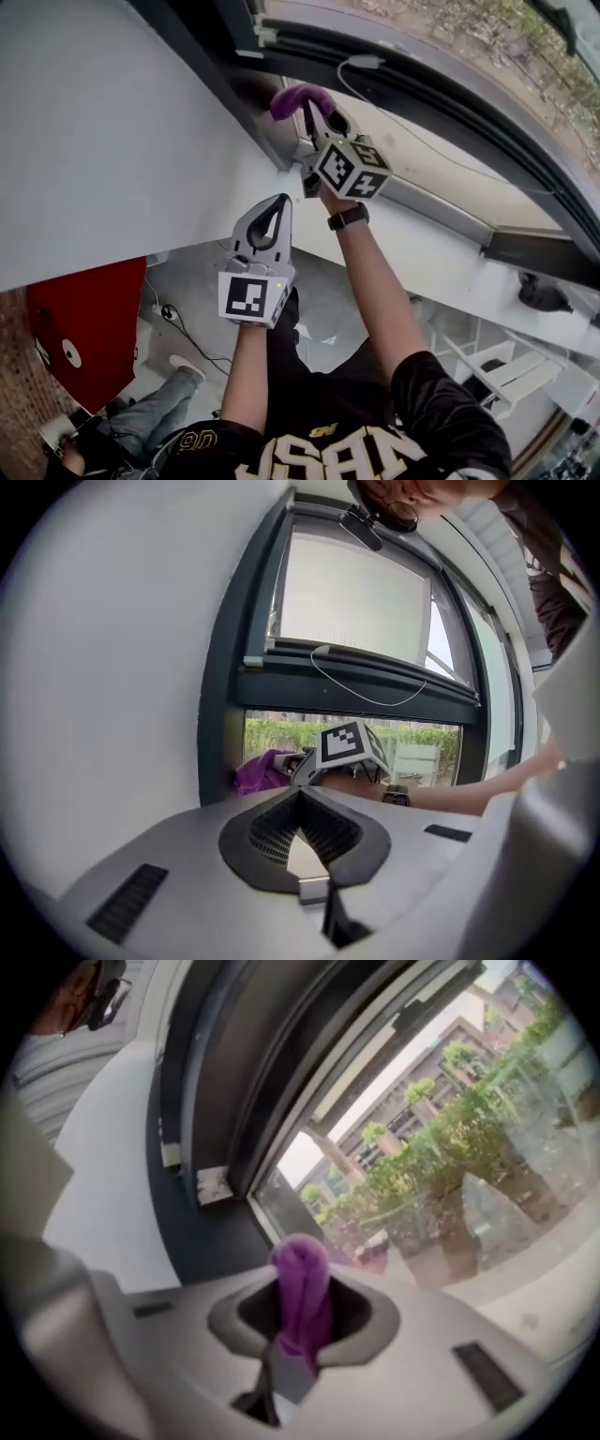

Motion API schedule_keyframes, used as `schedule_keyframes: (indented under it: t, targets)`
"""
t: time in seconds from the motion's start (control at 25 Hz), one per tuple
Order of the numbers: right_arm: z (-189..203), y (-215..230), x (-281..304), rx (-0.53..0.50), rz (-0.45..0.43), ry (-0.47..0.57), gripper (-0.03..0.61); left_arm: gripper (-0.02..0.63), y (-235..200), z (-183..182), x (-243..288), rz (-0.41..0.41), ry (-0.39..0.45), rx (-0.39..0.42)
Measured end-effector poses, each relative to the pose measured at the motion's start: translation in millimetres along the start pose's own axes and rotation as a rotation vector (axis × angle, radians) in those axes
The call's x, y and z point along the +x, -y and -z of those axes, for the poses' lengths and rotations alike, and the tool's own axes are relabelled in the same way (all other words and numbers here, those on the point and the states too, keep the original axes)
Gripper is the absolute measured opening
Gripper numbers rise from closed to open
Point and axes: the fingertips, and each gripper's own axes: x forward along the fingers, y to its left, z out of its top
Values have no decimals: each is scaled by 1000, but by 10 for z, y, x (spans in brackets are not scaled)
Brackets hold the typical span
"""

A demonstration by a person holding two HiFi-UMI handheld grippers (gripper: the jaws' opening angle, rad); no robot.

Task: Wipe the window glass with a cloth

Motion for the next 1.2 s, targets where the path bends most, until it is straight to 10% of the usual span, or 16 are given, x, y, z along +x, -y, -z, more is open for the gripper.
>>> schedule_keyframes:
  t: [0.24,0.84,1.04,1.2]
  targets:
    - [-316,814,-889,13,149,15,75,9,644,185,248,123,-62,-4]
    - [-1878,3871,-4849,62,659,251,78,9,4112,359,1010,461,79,-70]
    - [-1846,4012,-5065,150,720,338,78,9,3987,382,954,458,81,-87]
    - [-1046,3308,-4060,254,577,184,78,9,2982,544,761,311,13,-88]
